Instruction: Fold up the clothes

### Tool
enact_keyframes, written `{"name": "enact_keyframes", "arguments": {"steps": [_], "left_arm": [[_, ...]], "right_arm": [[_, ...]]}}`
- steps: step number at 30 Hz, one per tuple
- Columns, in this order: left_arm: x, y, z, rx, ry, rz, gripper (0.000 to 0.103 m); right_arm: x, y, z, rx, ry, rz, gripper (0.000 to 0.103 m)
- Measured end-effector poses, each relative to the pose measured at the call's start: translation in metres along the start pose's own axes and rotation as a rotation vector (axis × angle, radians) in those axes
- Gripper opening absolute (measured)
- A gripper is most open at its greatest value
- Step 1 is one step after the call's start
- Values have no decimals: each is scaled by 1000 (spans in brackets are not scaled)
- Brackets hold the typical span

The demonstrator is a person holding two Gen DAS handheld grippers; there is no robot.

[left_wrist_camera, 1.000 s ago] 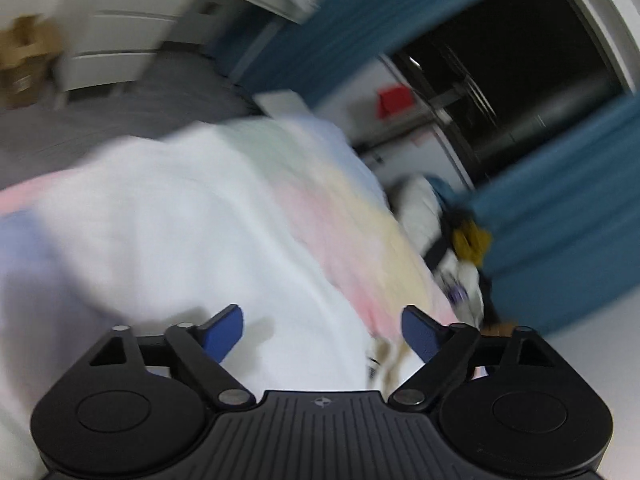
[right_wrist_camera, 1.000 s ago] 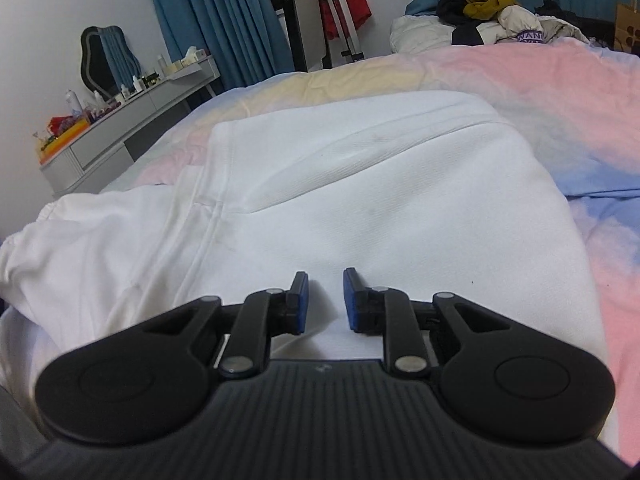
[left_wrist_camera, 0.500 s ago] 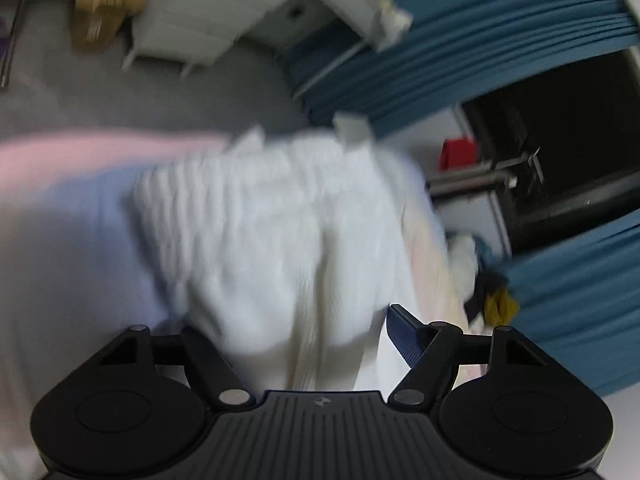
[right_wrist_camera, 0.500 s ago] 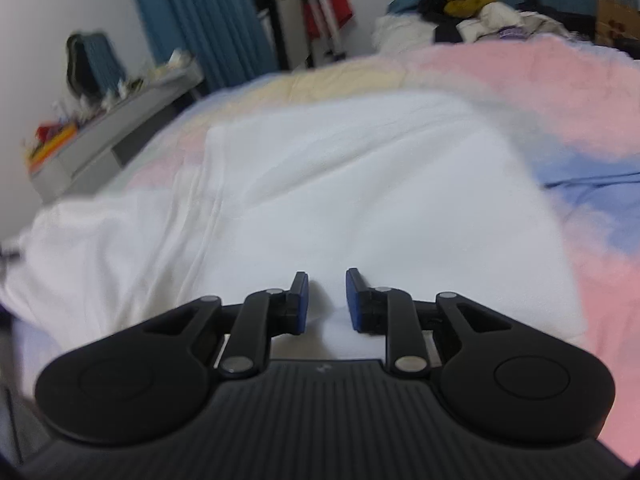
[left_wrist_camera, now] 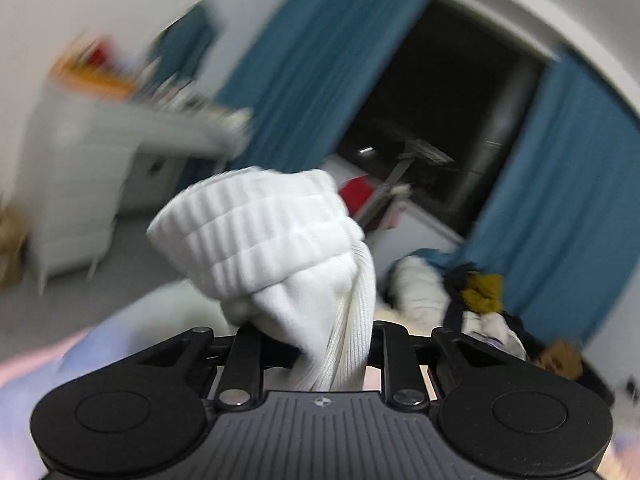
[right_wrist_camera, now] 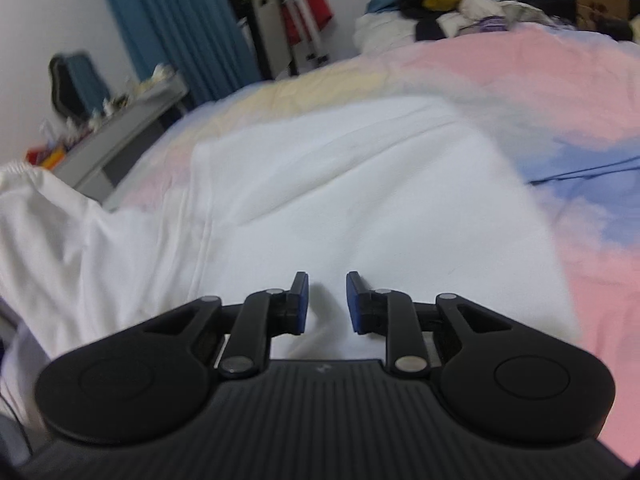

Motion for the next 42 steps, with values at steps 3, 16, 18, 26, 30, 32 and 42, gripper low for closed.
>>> {"name": "enact_keyframes", "arguments": {"steps": [3, 16, 18, 26, 30, 32, 42], "left_arm": [[-85, -20, -1, -75, 36, -101, 23], [-409, 108, -46, -129, 226, -504, 22], [-437, 151, -49, -84, 256, -632, 22], [-463, 226, -39, 0, 305, -951, 37], [-441, 241, -31, 92, 366, -1024, 56], [-428, 241, -26, 119, 382, -1058, 65], [-300, 239, 2, 178, 352, -1087, 69]], "right_arm": [[-9, -23, 23, -58, -16, -72, 25], [-115, -114, 99, -279, -80, -392, 25], [-135, -118, 101, -270, -132, -485, 25], [-156, -117, 80, -121, -332, -720, 25], [-142, -113, 64, -25, -346, -683, 25], [-141, -113, 65, -17, -350, -687, 25], [-129, -116, 58, 44, -307, -569, 50]]}}
Point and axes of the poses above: each gripper's, at about its wrist camera, not at the fingertips, and z roughly against the way its jaws point, x to its left, y to its underside, the point moved 10 cm from there along -z, roughly the way its jaws point, and after that the axes turned 15 degrees about -z, right-handed, at the moved point
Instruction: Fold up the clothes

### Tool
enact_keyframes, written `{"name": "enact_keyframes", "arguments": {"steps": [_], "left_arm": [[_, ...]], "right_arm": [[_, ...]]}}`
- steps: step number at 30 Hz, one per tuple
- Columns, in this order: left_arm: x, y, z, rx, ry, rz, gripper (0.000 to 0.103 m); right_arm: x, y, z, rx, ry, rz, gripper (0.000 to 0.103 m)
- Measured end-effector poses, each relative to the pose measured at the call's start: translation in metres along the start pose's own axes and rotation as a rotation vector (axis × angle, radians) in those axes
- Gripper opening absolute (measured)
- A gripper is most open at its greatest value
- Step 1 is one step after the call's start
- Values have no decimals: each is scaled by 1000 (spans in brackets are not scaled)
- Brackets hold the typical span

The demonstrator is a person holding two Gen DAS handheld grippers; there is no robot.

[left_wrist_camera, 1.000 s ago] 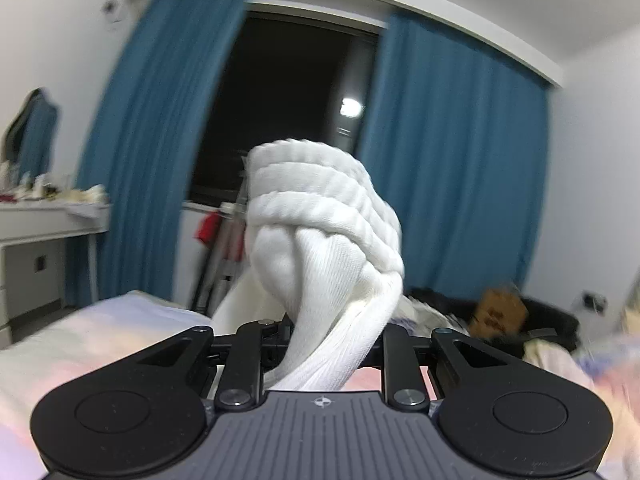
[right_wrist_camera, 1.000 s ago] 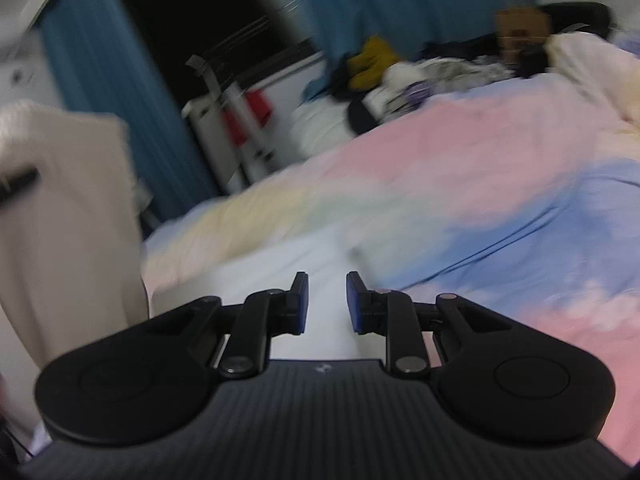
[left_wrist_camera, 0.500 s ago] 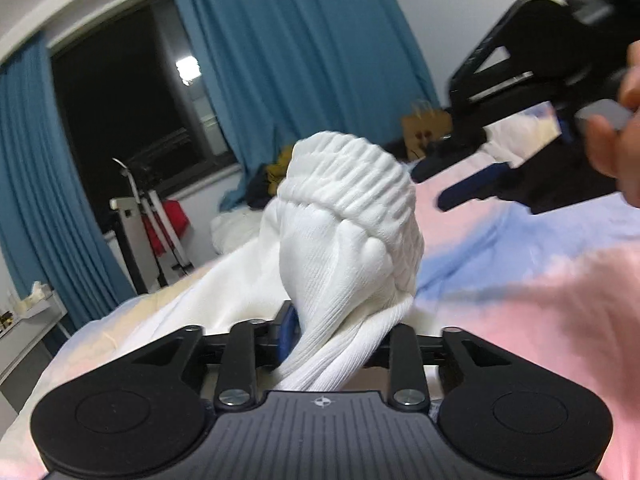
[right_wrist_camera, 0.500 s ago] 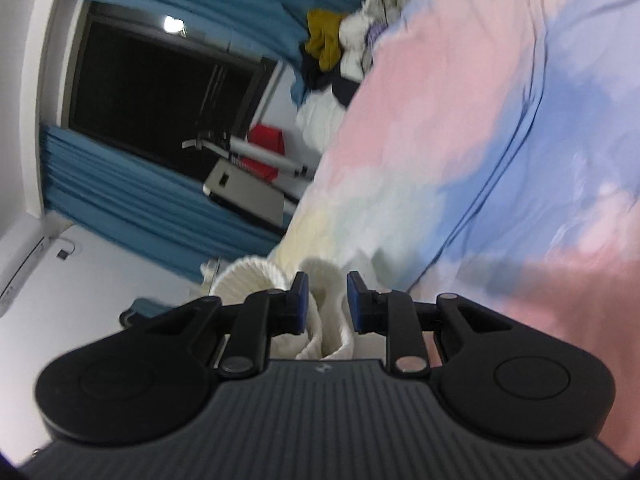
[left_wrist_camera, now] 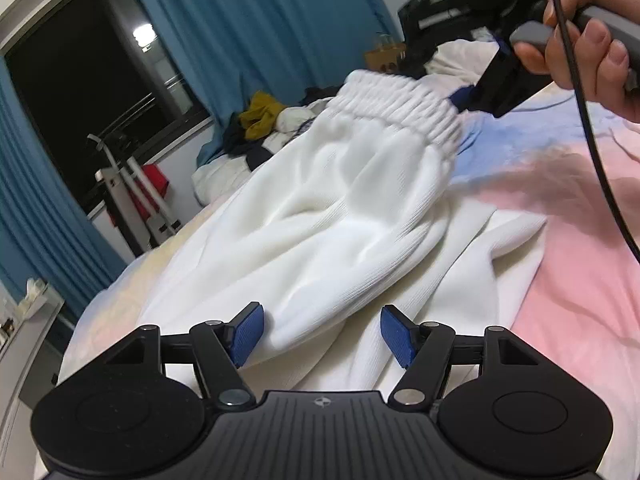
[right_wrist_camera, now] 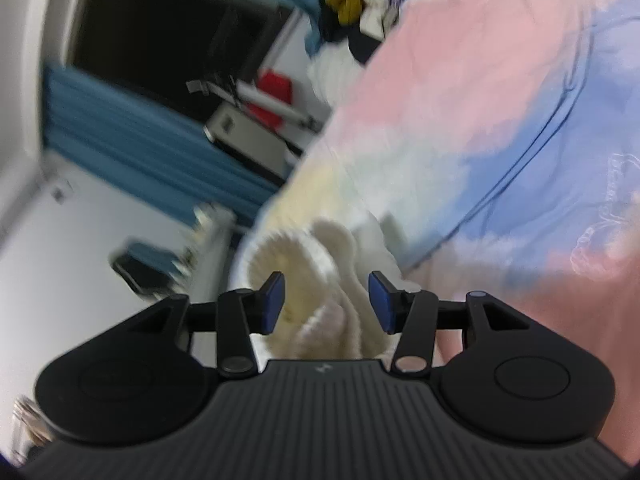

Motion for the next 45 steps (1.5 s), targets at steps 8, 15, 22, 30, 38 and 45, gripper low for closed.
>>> {"name": "enact_keyframes", "arguments": {"steps": [8, 15, 22, 30, 38, 45], "left_arm": [[-9, 5, 17, -70, 36, -16, 19], [-13, -16, 28, -205, 53, -24, 8], [-35, -5, 9, -147, 230, -4, 9], [-13, -3, 14, -178, 256, 94, 16], [13, -5, 31, -189, 275, 228, 55], [69, 15, 43, -116, 196, 487, 83]], "right_arm": [[22, -16, -61, 68, 20, 188, 39], [52, -31, -60, 2, -113, 220, 14], [-8, -52, -80, -29, 35, 157, 18], [-13, -52, -60, -29, 4, 41, 34], [-1, -28, 1, -229, 82, 59, 64], [6, 1, 22, -212, 81, 95, 78]]}}
Point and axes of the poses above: each gripper's, at about its wrist camera, not at the fingertips, and z roughly against the way its jaws point, x to its left, y to its underside, the point moved 10 cm from there along -z, roughly the way its jaws point, and after that the axes turned 15 degrees about -z, right-handed, at the moved point
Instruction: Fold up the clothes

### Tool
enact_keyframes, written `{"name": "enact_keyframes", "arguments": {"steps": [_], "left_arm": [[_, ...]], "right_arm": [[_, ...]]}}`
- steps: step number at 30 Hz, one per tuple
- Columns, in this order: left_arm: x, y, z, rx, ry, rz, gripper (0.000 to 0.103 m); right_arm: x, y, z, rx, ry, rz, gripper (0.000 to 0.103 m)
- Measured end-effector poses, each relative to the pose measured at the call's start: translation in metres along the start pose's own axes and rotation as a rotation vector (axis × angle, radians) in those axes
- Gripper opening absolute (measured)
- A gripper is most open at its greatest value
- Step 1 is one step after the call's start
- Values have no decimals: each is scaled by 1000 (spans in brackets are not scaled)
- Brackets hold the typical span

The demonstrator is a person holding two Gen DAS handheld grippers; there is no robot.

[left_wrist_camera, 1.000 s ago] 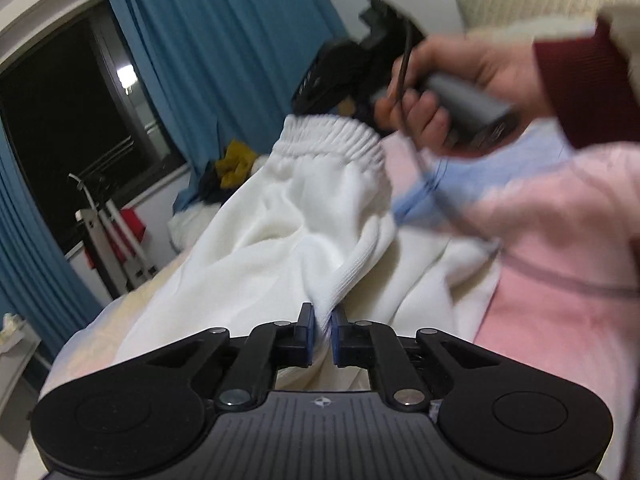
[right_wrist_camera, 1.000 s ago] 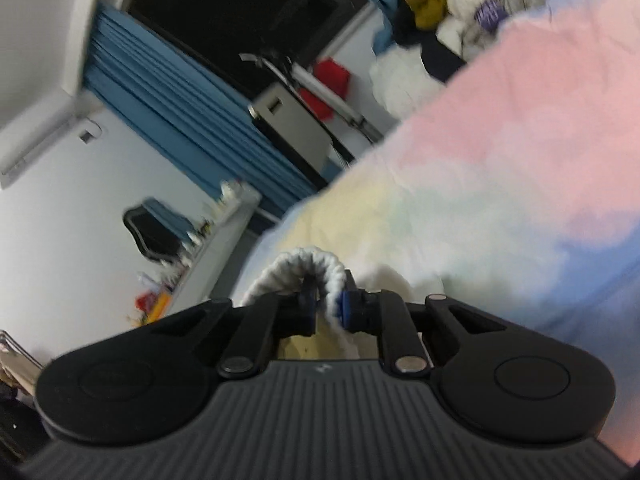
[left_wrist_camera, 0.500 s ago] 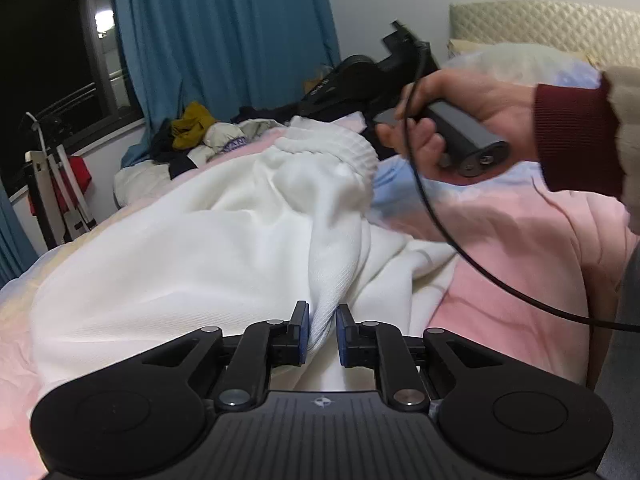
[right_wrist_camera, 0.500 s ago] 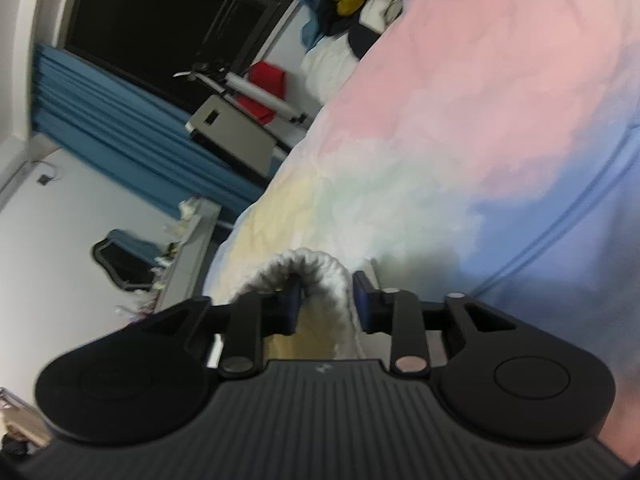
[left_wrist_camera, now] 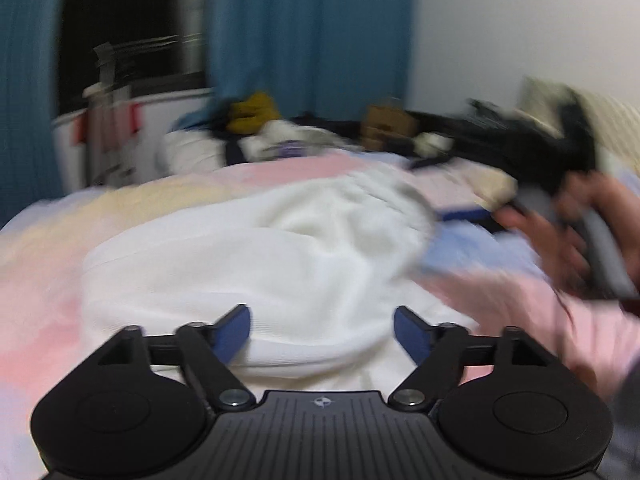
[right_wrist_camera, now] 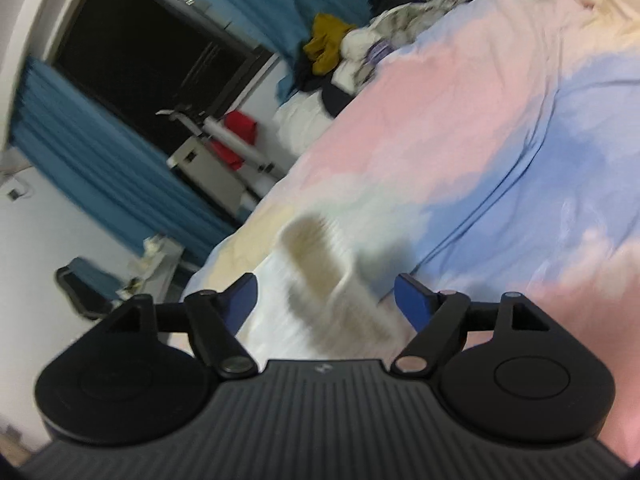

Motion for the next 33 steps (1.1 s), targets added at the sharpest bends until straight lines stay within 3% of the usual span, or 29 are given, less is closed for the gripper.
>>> {"name": "enact_keyframes", "arguments": {"steps": [6, 10, 14, 16, 23, 27, 30, 33], "left_arm": [[70, 14, 13, 81, -145, 219, 85], [94, 29, 11, 138, -139, 329, 86], [103, 31, 10, 144, -153, 353, 86], [102, 31, 9, 145, -153, 351, 90], [100, 32, 6, 148, -150, 355, 94], [113, 30, 14, 107, -139, 454, 94], [130, 32, 25, 56, -124, 567, 94], [145, 47, 24, 86, -117, 662, 94]], "right_arm": [[-8, 38, -7, 81, 108, 130, 78], [-21, 52, -26, 143, 160, 152, 78], [-42, 58, -39, 163, 207, 126, 83], [-45, 59, -47, 177, 187, 115, 89], [-32, 71, -68, 254, 78, 81, 98], [1, 64, -49, 219, -133, 37, 98], [3, 63, -47, 214, -171, 15, 98], [-15, 73, -61, 243, -46, 50, 98]]}}
Point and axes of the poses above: each gripper's, at about its wrist camera, not at the fingertips, and z roughly against the way its jaws point, x to its left, y to its underside, the point moved 10 cm from there along -z, roughly the way its jaws point, and after that the axes turned 15 degrees about -z, right-handed, at the moved point
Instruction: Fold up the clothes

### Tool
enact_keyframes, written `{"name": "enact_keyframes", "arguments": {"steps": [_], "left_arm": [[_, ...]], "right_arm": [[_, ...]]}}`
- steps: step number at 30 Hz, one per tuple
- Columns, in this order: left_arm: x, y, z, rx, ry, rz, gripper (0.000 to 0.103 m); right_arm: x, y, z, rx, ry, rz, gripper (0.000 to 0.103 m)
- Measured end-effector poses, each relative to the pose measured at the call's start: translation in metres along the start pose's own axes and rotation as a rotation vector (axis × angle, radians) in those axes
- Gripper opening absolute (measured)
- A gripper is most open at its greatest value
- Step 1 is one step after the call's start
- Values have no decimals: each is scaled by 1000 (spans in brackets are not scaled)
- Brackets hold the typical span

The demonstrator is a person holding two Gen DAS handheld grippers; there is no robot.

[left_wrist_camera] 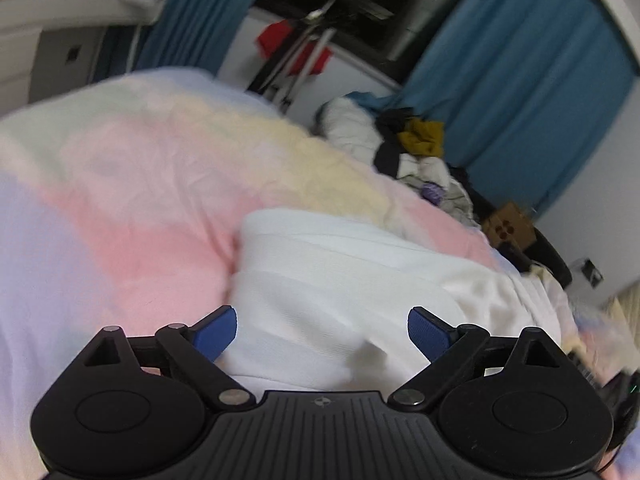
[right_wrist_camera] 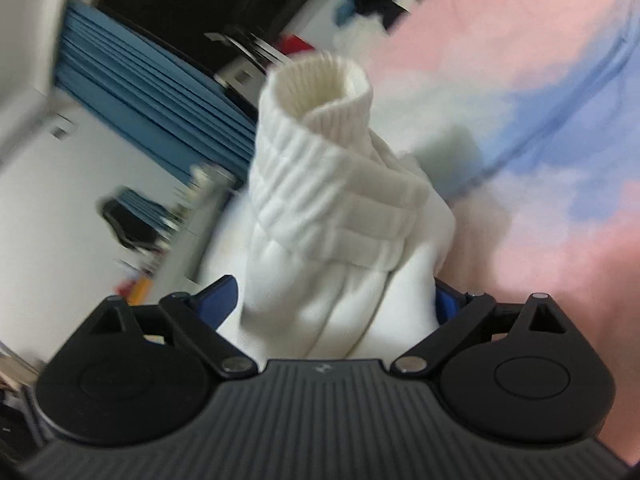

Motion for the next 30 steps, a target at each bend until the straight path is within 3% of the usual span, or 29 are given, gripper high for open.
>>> {"name": "enact_keyframes", "arguments": {"steps": [2, 5, 7, 10, 13, 14, 15, 17, 18, 19, 22, 23, 30], "left_arm": [[12, 7, -9, 46, 15, 61, 94], [19, 19, -21, 100, 117, 199, 94], [27, 21, -24, 100, 129, 252, 94], [31, 23, -27, 109, 133, 258, 94], [34, 27, -32, 128, 126, 247, 94], [33, 30, -36, 141, 131, 244, 94], [33, 33, -39, 155, 133, 240, 94], [32, 40, -46, 172, 128, 231, 93], [32, 41, -49, 165, 120, 229, 90], [33, 42, -50, 159, 109, 226, 77], [37, 40, -47, 129, 91, 219, 52], [38, 39, -44, 114, 94, 221, 47], [7, -1, -16, -16, 148, 214, 32]], "right_arm": [[-21, 6, -13, 34, 119, -17, 94], [-26, 8, -18, 29, 149, -22, 95], [-15, 7, -15, 22, 115, -44, 97], [8, 4, -4, 14, -40, -74, 98], [12, 4, -4, 13, -64, -83, 97], [7, 6, -9, 21, -18, -72, 94], [-1, 9, -15, 28, 44, -60, 84], [-9, 6, -16, 27, 81, -60, 72], [-12, 4, -17, 27, 98, -60, 66], [-16, 3, -17, 27, 116, -60, 58], [2, 0, -4, -11, 62, -61, 41], [9, -1, 2, -24, 38, -59, 40], [69, -26, 38, -89, -163, 17, 35]]}}
Point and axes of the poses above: each gripper's, at about its wrist camera, not at the fingertips, and z roughly against the way its jaws point, x to its left, y to its underside, the point moved 10 cm from there along -z, roughly the way its jaws point, and after that the axes turned 15 degrees about -z, right-handed, at the moved point
